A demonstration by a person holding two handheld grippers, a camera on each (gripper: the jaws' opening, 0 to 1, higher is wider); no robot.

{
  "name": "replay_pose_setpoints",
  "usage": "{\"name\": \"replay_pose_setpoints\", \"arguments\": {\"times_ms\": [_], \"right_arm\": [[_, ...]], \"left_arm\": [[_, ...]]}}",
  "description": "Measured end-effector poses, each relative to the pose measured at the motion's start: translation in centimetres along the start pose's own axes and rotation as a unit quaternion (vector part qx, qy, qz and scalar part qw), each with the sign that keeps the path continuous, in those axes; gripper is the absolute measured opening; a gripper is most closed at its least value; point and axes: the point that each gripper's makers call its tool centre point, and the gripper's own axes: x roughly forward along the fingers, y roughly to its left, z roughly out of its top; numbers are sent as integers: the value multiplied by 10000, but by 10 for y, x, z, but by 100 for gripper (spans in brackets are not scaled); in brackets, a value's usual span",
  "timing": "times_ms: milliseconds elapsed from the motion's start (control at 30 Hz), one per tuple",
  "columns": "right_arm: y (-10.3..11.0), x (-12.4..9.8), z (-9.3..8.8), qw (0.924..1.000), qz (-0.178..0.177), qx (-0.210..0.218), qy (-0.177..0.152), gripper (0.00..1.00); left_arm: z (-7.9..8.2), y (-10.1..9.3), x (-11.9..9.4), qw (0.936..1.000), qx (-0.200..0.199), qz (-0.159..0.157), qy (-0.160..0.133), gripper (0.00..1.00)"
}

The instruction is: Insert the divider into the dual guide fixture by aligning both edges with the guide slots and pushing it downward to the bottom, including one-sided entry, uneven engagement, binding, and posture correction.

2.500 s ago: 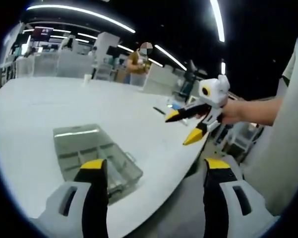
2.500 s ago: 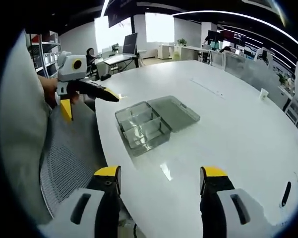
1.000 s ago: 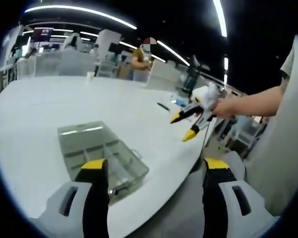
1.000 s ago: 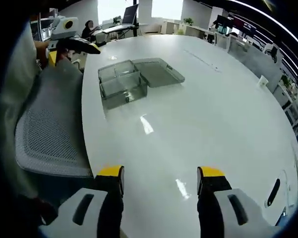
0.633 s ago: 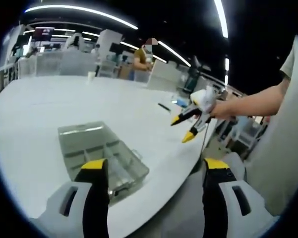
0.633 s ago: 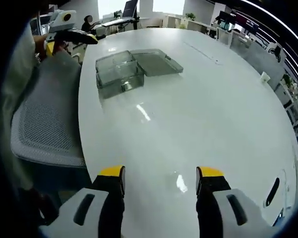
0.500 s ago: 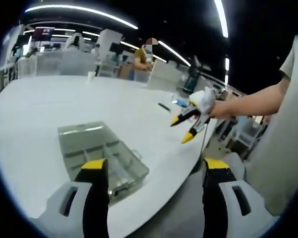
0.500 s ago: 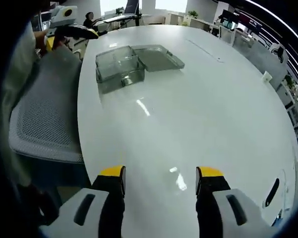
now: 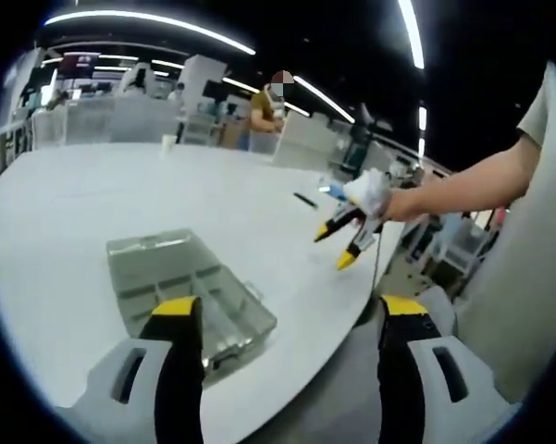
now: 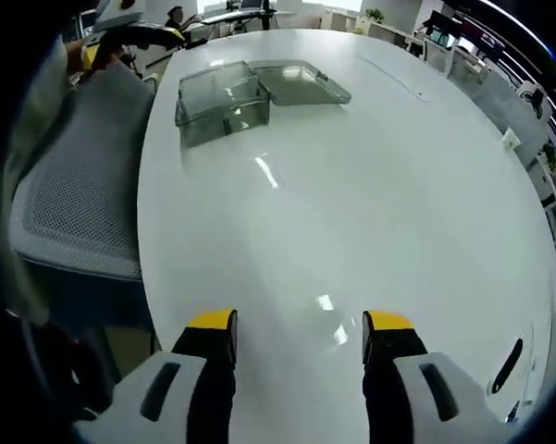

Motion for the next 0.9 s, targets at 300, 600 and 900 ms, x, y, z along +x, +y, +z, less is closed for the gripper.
{"name": "replay_pose_setpoints", "arguments": {"times_ms": [300, 600, 900], "right_arm": [[-6, 6, -3, 9999, 148, -28, 31, 48], [-9, 12, -4, 9992, 262, -240, 158, 46], [-10, 17, -6, 9972, 406, -524, 340, 41]], "left_arm": [[-1, -1, 1, 10000, 23, 11, 36, 76], [0, 2, 1, 10000, 7, 40, 58, 76], [1, 3, 1, 9999, 31, 35, 90, 76]]}}
